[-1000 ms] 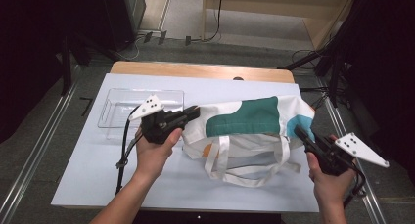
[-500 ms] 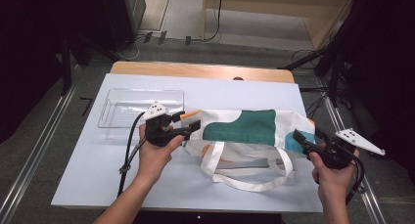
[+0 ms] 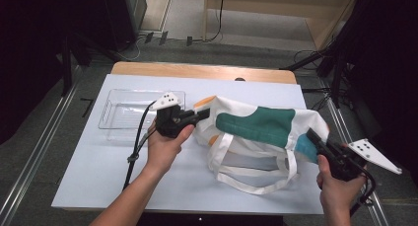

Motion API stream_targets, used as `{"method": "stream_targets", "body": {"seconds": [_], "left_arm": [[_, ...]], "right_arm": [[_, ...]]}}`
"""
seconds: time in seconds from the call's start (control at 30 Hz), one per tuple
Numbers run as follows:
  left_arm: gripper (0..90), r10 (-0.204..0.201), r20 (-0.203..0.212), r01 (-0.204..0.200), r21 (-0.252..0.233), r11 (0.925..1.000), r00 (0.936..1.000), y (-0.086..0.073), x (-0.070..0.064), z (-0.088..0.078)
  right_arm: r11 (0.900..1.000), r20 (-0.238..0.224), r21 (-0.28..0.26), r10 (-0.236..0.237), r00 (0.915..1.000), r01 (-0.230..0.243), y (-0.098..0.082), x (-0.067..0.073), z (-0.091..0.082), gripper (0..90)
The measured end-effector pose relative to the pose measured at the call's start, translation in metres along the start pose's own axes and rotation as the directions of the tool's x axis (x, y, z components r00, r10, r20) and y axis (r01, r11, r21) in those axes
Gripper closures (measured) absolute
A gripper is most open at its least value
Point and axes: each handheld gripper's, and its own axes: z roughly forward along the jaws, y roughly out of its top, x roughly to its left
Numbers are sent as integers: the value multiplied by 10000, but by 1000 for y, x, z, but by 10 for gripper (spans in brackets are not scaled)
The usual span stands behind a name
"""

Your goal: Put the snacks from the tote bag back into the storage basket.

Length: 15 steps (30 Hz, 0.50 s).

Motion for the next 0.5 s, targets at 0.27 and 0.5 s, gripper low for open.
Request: {"method": "stream_targets", "body": {"seconds": [0.27, 0.5], "left_arm": [[844, -457, -766, 491, 427, 9979, 9960, 11, 24, 37], [542, -735, -849, 782, 536, 9955, 9937, -9, 39, 43]], "right_arm": [[9983, -36, 357, 454, 9990, -452, -10, -5, 1, 850], [9933, 1265, 887, 626, 9900, -741, -33, -18, 36, 850]]}}
